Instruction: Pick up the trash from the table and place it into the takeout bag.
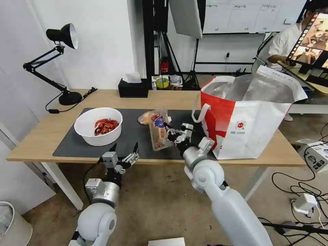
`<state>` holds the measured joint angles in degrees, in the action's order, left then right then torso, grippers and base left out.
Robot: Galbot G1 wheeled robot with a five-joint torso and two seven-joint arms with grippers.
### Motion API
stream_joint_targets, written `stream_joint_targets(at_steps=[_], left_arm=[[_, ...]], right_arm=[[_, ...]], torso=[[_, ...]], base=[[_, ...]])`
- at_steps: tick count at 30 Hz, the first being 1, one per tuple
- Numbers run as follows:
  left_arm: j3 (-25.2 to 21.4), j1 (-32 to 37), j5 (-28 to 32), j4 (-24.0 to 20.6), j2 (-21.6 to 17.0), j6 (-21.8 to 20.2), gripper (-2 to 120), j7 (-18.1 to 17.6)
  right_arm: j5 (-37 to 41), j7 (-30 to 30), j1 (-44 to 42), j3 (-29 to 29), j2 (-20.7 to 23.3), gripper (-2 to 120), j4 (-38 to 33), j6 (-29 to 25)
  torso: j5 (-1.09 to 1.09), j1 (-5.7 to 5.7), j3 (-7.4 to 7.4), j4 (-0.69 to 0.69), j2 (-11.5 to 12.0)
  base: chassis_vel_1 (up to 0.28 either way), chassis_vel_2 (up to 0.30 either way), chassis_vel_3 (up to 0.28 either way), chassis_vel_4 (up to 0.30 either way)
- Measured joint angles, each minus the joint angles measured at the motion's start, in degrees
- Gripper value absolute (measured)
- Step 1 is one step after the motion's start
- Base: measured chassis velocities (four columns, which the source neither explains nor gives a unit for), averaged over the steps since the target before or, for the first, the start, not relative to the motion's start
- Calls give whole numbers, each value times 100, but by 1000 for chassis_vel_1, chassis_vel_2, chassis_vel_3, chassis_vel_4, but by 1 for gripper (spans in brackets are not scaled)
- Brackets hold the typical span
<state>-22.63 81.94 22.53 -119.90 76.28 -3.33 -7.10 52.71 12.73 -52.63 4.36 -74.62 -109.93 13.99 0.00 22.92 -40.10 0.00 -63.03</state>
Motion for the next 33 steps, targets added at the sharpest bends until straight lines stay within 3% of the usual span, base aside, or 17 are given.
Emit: stream_joint_targets(at_steps=[15,33], left_arm=[[14,50,0,-56,56,13,100,-4],[36,114,-45,-63,120,41,100,-4]], right_arm=[[116,-172,51,359,211,0,-721,-169],[358,-182,58,733,275,0,-1113,-208]], torso=[[0,0,0,0,1],[0,0,0,0,1]], base=[[0,0,0,0],[0,0,0,0]])
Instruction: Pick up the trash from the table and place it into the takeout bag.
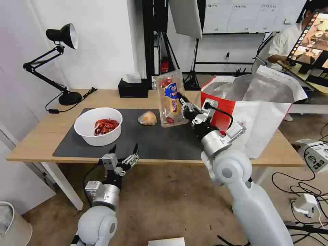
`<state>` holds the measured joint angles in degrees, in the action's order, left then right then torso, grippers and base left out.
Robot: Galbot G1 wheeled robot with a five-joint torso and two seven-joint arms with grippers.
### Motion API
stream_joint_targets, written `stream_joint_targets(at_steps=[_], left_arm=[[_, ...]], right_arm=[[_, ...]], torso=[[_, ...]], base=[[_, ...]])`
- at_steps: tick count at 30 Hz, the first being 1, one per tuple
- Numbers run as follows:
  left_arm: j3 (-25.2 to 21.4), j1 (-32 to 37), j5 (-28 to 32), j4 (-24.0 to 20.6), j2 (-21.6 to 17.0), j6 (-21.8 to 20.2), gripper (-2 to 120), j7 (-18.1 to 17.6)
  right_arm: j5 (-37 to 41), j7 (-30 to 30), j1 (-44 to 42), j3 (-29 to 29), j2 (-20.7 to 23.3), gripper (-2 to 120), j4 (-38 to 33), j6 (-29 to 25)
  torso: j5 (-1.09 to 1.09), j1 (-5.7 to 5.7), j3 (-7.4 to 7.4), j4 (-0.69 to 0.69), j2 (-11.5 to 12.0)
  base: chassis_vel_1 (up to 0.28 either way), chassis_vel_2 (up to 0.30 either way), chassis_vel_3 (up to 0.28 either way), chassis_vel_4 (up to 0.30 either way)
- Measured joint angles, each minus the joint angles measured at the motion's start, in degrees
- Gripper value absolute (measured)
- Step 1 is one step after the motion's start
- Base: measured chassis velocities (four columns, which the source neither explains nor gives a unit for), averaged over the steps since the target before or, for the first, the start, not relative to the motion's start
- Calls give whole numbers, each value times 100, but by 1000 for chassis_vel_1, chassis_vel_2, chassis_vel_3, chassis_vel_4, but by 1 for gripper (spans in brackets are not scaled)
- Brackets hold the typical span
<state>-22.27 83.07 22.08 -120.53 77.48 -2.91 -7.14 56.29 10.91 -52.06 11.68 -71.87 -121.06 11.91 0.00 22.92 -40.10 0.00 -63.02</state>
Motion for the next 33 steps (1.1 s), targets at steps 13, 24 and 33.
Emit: stream_joint_targets(at_steps=[13,24,33], left_arm=[[26,51,-57,0,70,12,100,3],[30,142,-121,0,92,105,100,7],[45,185,-145,-2,108,122,100,9]], right_arm=[[271,125,101,315,103,0,-121,-108],[701,658,285,789,191,0,-286,-119],[910,1104,381,1086,220,0,-316,-237]], torso=[[0,0,0,0,0],[0,0,0,0,0],[0,0,0,0,0]], base=[[0,0,0,0],[0,0,0,0],[0,0,0,0]])
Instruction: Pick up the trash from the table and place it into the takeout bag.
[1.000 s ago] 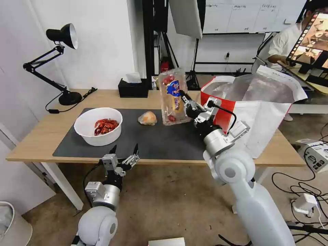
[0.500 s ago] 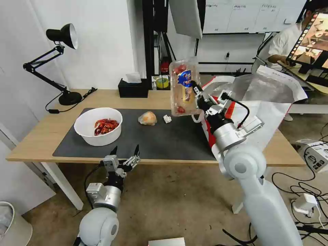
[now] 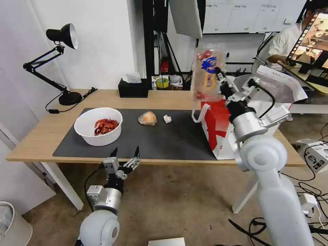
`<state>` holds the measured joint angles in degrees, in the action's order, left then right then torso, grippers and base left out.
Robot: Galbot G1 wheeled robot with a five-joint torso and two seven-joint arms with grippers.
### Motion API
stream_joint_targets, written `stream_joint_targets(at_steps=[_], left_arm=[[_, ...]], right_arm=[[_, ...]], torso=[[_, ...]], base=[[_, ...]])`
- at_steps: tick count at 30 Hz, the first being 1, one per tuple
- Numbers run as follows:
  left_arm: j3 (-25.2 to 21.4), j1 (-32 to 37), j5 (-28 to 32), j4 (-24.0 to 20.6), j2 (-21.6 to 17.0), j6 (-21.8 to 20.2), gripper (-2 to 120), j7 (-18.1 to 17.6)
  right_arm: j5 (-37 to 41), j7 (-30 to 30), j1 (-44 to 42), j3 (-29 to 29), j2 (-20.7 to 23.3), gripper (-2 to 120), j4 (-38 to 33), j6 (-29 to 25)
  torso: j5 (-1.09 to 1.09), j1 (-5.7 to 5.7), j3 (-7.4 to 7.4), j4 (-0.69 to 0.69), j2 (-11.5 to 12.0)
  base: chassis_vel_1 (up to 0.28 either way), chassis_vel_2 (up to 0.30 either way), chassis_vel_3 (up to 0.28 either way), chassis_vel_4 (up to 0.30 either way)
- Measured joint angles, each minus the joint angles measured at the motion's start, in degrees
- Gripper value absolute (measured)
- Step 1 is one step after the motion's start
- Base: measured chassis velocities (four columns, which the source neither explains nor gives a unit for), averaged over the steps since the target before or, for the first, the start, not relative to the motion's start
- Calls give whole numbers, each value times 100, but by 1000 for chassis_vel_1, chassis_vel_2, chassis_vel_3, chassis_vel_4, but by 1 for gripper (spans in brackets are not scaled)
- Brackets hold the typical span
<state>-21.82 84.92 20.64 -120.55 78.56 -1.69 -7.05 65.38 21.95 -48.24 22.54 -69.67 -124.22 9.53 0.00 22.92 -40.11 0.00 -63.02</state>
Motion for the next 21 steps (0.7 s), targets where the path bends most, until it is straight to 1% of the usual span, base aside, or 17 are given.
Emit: stream_joint_targets(at_steps=[21], left_arm=[[-16,77,-13,-84,16,53,100,13]], right_arm=[[195,953,368,424,7,0,253,-233]], torso=[[1,0,0,0,-1]], base=[[0,0,0,0]])
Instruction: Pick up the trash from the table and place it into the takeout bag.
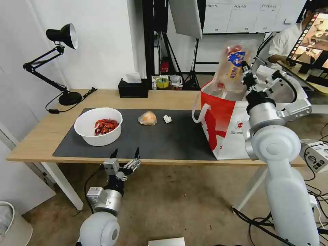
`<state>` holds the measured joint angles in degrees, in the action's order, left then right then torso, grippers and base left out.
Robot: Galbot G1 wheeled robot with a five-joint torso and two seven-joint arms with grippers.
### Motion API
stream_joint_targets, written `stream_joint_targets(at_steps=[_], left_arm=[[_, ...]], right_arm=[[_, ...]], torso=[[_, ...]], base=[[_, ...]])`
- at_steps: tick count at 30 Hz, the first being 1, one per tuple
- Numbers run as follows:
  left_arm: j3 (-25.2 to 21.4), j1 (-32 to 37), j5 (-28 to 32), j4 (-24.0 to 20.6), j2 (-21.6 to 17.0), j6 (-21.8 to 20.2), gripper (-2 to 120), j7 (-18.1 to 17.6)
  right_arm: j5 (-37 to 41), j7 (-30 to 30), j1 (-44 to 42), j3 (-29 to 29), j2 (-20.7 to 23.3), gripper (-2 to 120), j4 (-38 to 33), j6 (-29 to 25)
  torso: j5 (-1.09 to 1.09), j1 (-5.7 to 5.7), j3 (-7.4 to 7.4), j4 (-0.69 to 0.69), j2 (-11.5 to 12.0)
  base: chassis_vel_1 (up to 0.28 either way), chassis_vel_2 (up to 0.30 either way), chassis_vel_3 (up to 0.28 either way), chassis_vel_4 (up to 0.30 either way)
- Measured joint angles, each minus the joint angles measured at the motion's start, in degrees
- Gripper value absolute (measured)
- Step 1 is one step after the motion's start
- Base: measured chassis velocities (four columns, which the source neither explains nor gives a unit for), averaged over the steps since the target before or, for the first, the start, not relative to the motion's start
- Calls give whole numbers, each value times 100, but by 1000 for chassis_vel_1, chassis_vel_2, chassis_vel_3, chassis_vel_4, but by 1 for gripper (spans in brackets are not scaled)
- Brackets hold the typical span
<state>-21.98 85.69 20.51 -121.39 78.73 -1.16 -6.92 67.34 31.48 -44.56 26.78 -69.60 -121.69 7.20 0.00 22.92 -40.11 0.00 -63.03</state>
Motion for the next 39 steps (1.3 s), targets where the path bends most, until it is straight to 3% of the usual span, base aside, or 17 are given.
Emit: stream_joint_targets(at_steps=[11,15,27,37,39], left_arm=[[-35,8,3,-56,13,4,100,0],[-29,9,4,-55,40,6,100,0],[-30,11,-6,-17,84,38,100,-2],[-40,0,-7,10,77,72,100,-5],[-42,-3,-7,15,73,80,100,-6]], right_arm=[[23,419,68,115,-13,0,75,-9],[23,918,163,165,-8,0,202,17],[17,1670,410,130,-51,0,421,31],[7,1797,443,130,-114,0,474,103],[6,1813,436,137,-127,4,473,143]], torso=[[0,0,0,0,0],[0,0,0,0,0],[0,0,0,0,1],[0,0,0,0,1],[0,0,0,0,1]], base=[[0,0,0,0],[0,0,0,0],[0,0,0,0],[0,0,0,0],[0,0,0,0]])
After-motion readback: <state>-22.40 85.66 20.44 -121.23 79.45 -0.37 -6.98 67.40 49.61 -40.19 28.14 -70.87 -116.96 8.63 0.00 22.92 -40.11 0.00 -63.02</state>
